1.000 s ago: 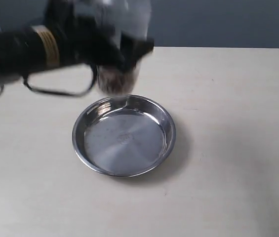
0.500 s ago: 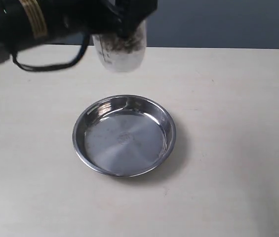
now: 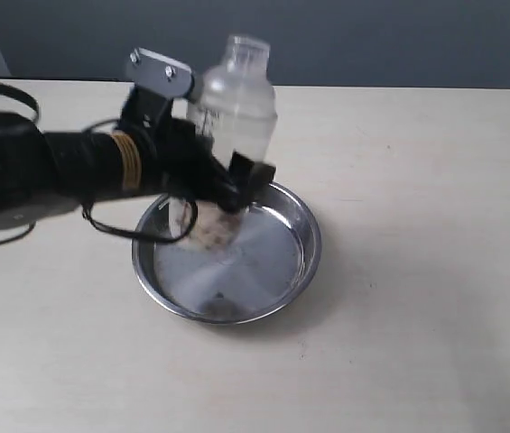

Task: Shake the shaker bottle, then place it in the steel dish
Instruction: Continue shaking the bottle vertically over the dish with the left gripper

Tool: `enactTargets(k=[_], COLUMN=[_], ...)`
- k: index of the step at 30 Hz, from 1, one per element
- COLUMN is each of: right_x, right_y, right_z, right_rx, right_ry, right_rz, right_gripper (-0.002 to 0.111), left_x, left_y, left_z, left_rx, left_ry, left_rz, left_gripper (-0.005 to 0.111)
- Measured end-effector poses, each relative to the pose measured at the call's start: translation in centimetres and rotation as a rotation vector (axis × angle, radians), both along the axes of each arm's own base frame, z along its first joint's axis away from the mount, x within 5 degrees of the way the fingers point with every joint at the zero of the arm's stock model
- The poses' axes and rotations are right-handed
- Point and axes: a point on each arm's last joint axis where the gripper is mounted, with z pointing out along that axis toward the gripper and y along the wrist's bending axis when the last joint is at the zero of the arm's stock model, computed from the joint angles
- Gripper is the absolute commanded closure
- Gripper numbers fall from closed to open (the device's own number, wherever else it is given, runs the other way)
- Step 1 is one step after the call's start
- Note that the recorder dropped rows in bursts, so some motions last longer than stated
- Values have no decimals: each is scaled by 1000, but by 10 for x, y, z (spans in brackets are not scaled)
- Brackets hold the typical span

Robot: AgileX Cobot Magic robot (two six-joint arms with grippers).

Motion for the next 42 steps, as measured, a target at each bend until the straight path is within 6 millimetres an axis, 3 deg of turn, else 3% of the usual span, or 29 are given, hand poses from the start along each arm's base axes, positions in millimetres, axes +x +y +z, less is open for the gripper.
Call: enactTargets(k=[2, 3, 4, 5, 6, 7, 8, 12, 14, 15, 16, 17, 20, 22, 24, 27, 28, 29, 31, 33, 35, 38, 39, 41, 42], right_x=[0, 0, 0, 0, 0, 0, 0, 0, 0, 0, 0, 0, 0, 0, 0, 0, 0, 0, 0, 0, 0, 0, 0, 0, 0], right_y=[0, 0, 0, 0, 0, 0, 0, 0, 0, 0, 0, 0, 0, 0, 0, 0, 0, 0, 0, 0, 0, 0, 0, 0, 0], right_z=[0, 0, 0, 0, 0, 0, 0, 0, 0, 0, 0, 0, 0, 0, 0, 0, 0, 0, 0, 0, 0, 0, 0, 0, 0], right_rx=[0, 0, 0, 0, 0, 0, 0, 0, 0, 0, 0, 0, 0, 0, 0, 0, 0, 0, 0, 0, 0, 0, 0, 0, 0], right_ry=[0, 0, 0, 0, 0, 0, 0, 0, 0, 0, 0, 0, 0, 0, 0, 0, 0, 0, 0, 0, 0, 0, 0, 0, 0], right_rz=[0, 0, 0, 0, 0, 0, 0, 0, 0, 0, 0, 0, 0, 0, 0, 0, 0, 0, 0, 0, 0, 0, 0, 0, 0], right_gripper=[109, 109, 109, 109, 109, 109, 109, 109, 109, 109, 109, 109, 109, 109, 109, 109, 109, 109, 109, 109, 109, 109, 109, 109, 109], left_x=[-3, -6, -6, -2, 2, 2, -1, -14, -13, -11, -10, -9, -9, -11, -7, -5, -7, -9, -13, -17, -13, -5, -5, -4, -5], left_y=[5, 4, 1, -1, -2, 2, 4, 7, 4, 4, 5, 7, 11, 10, 2, 3, 5, 6, 7, 5, 0, -1, 0, 1, 1], left_z=[54, 67, 62, 44, 21, -18, -21, 48, 30, 0, -5, 0, 60, 74, 46, -13, -13, 0, 47, 67, 49, -14, -18, 10, 38], left_rx=[-95, -143, -181, -172, -142, -53, -26, -158, -166, -106, -84, -71, -138, -187, -170, -37, -21, -37, -112, -178, -185, -54, -22, -30, -72], left_ry=[-167, -213, -225, -177, -102, 48, 65, -164, -133, -40, -18, -38, -216, -272, -196, 28, 36, -3, -153, -229, -185, 29, 42, -39, -124], left_rz=[6, -2, -26, -26, -11, 30, 33, -10, -30, -23, -14, -10, 2, -14, -29, -1, 1, 0, -13, -37, -43, -6, -4, -4, -9], left_gripper=[106, 106, 106, 106, 106, 106, 106, 106, 106, 106, 106, 106, 106, 106, 106, 106, 106, 106, 106, 106, 106, 106, 106, 106, 106])
